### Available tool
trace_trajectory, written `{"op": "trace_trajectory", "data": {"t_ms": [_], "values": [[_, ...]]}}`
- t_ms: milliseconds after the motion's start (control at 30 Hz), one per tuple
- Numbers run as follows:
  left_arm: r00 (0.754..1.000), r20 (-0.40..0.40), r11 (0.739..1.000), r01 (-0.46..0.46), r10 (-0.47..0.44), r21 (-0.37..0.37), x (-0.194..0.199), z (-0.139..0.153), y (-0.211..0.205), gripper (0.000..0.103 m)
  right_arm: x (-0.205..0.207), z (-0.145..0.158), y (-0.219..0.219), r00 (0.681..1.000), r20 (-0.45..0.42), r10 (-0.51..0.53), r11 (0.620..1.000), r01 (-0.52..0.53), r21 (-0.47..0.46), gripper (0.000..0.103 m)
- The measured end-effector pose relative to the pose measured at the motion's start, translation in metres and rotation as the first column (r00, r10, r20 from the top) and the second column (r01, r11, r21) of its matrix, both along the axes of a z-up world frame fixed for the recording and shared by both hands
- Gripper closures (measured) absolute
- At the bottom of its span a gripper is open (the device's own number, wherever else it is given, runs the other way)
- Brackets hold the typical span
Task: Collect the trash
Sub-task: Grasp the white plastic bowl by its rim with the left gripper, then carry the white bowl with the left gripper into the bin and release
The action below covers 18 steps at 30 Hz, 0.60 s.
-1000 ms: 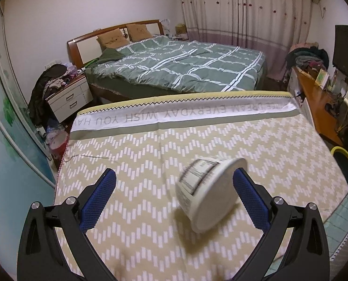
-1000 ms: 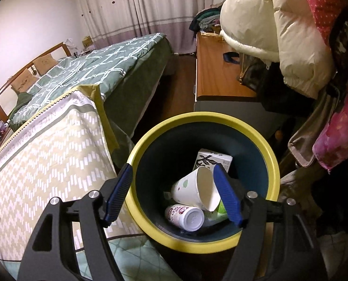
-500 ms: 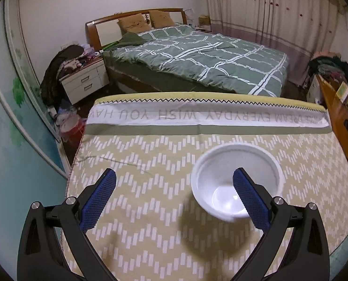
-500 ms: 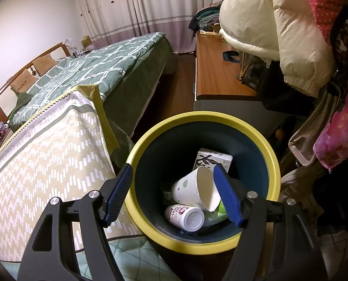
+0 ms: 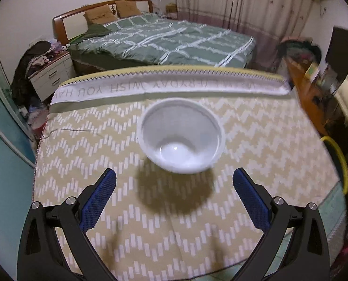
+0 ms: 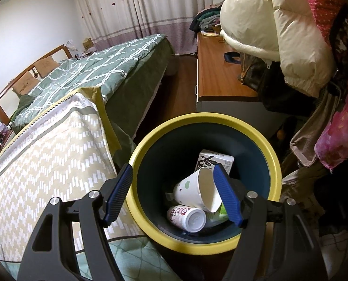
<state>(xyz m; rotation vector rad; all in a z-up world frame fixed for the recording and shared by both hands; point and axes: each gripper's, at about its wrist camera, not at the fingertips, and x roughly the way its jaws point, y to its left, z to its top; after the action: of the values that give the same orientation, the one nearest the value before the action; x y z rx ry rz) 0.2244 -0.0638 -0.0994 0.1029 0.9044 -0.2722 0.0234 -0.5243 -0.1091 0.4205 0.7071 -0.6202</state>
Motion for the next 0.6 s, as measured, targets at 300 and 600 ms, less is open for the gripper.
{"op": "trace_trajectory", "data": {"t_ms": [300, 600], "values": [[0.999, -0.007, 0.996, -0.035, 0.036, 0.078, 0.033, -0.021, -0.026, 0.005, -0.002, 0.000, -0.002, 1.000, 0.019, 0.007, 1.000, -0.008, 0.020, 0.036], [0.997, 0.007, 0.996, -0.082, 0.081, 0.037, 0.052, -0.025, -0.022, 0.018, -0.001, 0.000, -0.002, 0.999, 0.028, 0.018, 0.999, -0.019, 0.029, 0.036]]}}
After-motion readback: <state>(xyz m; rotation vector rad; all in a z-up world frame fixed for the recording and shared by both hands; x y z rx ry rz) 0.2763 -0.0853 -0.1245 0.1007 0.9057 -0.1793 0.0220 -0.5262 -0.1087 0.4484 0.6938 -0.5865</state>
